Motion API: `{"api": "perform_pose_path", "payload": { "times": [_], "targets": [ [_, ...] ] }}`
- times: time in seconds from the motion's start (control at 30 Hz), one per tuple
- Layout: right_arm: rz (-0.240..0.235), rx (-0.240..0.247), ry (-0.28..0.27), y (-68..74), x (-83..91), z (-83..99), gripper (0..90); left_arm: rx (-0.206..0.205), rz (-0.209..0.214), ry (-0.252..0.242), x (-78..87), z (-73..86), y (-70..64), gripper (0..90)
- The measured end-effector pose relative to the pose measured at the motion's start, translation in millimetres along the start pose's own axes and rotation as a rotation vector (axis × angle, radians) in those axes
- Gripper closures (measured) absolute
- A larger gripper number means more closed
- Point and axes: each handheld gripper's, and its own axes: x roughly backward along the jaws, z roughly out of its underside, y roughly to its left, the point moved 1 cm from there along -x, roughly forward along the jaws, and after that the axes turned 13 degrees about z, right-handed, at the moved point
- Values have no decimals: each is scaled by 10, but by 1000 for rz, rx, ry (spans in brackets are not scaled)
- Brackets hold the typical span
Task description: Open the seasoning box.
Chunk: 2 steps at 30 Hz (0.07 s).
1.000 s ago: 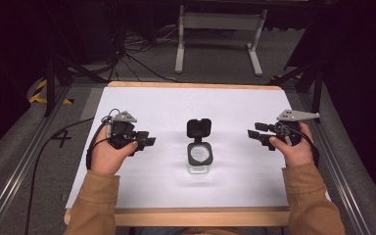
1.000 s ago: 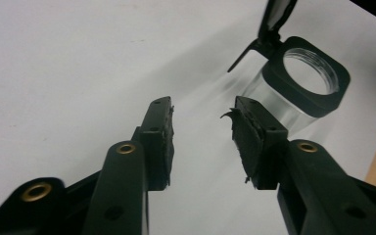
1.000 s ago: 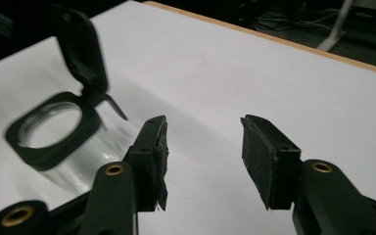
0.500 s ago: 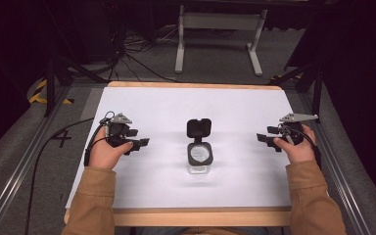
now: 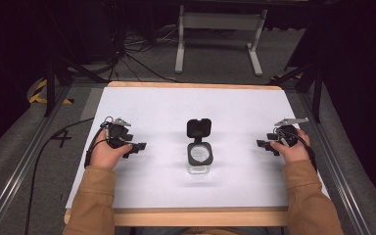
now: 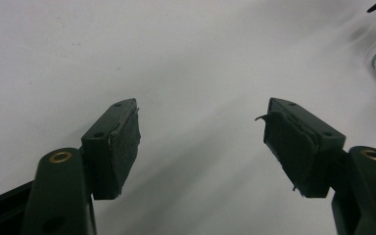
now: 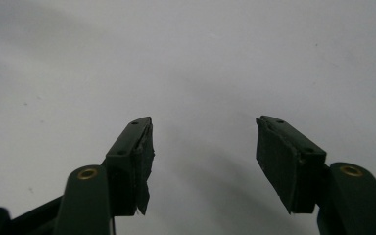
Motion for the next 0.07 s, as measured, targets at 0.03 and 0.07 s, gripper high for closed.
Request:
{"api": "perform_pose_path", "payload": {
  "times": [0.03, 0.07],
  "targets": [
    [0, 3, 8, 3, -6, 3, 395, 1, 2, 6, -5, 1, 0, 287],
    [0, 8, 12, 8, -13, 5, 395, 6, 7, 8, -9, -1, -11, 285]
  ]
}}
